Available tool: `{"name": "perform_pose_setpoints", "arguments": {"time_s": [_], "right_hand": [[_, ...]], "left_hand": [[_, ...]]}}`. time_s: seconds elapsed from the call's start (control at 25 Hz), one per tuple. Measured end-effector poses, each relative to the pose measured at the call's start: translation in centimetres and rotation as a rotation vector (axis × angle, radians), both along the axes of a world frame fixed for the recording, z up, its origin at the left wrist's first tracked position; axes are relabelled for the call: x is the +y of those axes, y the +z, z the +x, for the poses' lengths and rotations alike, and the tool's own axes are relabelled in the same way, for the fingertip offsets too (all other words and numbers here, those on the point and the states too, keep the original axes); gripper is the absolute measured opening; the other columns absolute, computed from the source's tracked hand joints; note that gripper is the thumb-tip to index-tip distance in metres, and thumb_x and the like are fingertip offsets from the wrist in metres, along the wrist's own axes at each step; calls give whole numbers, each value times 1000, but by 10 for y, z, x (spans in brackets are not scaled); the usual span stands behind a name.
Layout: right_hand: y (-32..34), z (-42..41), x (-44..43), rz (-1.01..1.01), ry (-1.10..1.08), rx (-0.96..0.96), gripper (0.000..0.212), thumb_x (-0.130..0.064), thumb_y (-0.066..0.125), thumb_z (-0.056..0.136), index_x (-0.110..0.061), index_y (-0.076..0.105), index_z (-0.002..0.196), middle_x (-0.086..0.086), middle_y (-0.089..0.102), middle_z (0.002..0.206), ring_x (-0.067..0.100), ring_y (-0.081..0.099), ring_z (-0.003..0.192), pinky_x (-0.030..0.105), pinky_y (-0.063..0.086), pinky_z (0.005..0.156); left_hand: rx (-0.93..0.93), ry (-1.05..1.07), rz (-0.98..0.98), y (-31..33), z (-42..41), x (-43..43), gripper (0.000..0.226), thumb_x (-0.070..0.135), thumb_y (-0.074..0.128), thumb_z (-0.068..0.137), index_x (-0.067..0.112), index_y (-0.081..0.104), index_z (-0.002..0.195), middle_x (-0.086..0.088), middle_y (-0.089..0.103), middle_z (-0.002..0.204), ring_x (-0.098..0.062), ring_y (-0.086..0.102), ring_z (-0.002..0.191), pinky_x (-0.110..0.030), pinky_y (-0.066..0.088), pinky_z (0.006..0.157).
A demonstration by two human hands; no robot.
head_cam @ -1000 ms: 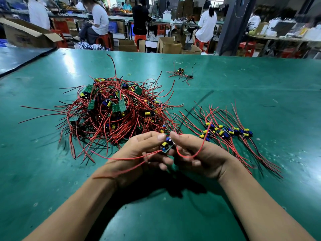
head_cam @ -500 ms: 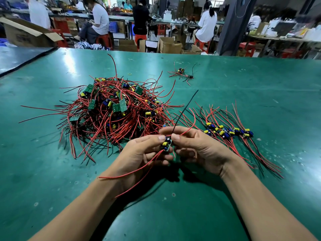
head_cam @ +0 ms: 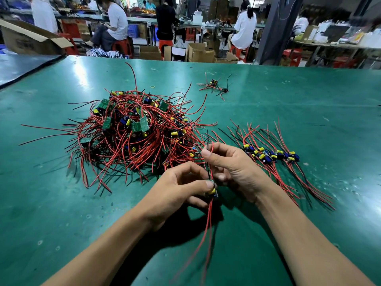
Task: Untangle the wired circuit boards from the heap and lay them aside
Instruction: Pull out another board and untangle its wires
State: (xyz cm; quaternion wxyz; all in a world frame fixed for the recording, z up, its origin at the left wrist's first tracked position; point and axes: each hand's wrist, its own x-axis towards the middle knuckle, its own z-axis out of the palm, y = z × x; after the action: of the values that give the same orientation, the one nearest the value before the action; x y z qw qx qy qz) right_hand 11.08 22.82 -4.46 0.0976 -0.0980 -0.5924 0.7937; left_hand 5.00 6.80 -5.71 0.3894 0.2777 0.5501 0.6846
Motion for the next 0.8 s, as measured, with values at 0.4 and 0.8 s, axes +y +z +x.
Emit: {"name": "perform_pose_setpoints", "arguments": {"time_s": [0.4, 0.8], "right_hand": [[0, 5, -1, 84, 160, -34, 20, -28, 83, 76, -20, 67, 85, 2, 61, 68, 14, 54, 49, 25, 49, 43], [0, 3, 0, 308, -35, 26, 10, -26, 83, 76, -19, 76, 79, -8, 58, 61, 4, 39, 46, 16, 28, 44]], "left_hand": [[-89, 72, 34, 0, 5, 3, 22, 17, 66, 84, -2, 74, 90, -21, 71, 81, -25, 69, 65, -30, 56, 58], [-55, 126, 14, 0, -1, 1, 11, 24, 76, 69, 14, 72, 68, -15, 68, 67, -19, 61, 57, -24, 50, 55]]}}
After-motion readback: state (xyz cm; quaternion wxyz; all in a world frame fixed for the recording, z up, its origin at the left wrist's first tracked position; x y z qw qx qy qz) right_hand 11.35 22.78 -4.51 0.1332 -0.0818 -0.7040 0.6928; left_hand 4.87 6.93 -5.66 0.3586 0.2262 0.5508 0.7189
